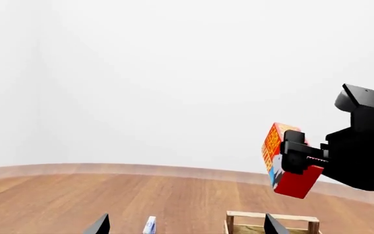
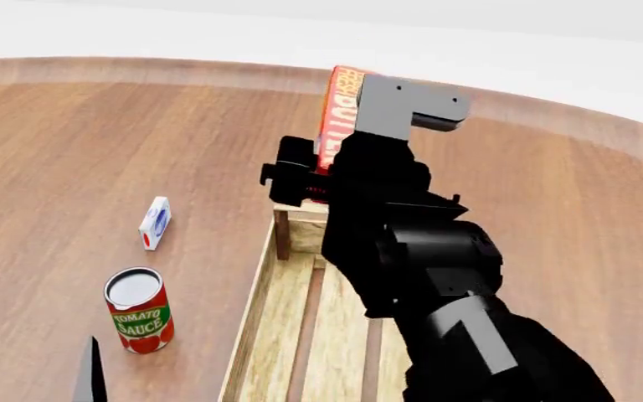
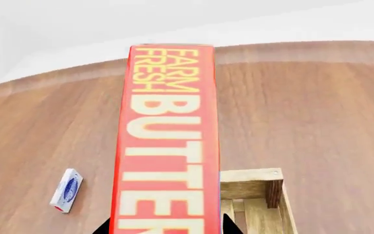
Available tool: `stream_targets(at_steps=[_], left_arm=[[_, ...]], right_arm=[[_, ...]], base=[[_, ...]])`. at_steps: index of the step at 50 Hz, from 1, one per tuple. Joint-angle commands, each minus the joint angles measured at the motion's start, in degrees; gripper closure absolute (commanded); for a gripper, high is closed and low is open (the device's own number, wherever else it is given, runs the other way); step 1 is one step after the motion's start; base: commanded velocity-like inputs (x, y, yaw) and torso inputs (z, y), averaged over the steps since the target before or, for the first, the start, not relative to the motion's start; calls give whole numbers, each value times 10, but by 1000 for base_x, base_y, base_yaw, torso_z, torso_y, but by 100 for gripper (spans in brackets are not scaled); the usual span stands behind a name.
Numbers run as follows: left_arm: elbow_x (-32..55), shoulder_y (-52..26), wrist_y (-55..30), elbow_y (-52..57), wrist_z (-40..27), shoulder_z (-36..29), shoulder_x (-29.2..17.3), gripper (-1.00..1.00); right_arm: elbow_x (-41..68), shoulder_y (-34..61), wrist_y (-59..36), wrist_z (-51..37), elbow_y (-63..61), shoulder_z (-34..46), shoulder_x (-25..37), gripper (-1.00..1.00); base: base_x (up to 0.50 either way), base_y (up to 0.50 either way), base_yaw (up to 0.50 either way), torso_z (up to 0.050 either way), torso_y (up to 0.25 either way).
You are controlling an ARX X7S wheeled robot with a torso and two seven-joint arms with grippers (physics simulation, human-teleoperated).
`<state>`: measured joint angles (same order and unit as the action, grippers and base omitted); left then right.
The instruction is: Pick up the butter and put it in the tray.
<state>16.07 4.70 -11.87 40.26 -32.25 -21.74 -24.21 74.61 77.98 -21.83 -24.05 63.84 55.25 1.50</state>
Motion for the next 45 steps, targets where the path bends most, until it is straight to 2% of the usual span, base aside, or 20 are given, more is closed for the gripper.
stream_targets(at_steps=[1,10,11,20,31,45], left_arm=[[-12,-3,3,-6,14,16,11,-100],[-13,-2,2,-3,12,14,9,-100],[-13,-3,1,-2,11,14,9,-100],[-12,-3,5,-6,11,14,9,-100],[-13,-1,6,-4,9,12,7,-100],[-10,-1,3,0,6,12,5,-100]], right_arm=[[204,49,53,-9,49,184,-15,100],[310,51,31,-27,62,282,-15,100],[321,55,1,-58,65,294,-15,100],[388,50,-1,-17,70,340,-15,100],[405,13,14,-3,62,380,-15,100],[401,-22,30,4,60,393,-15,100]], base=[[0,0,0,0,0],[0,0,0,0,1],[0,0,0,0,10],[0,0,0,1,0],[0,0,0,0,2],[0,0,0,1,1]])
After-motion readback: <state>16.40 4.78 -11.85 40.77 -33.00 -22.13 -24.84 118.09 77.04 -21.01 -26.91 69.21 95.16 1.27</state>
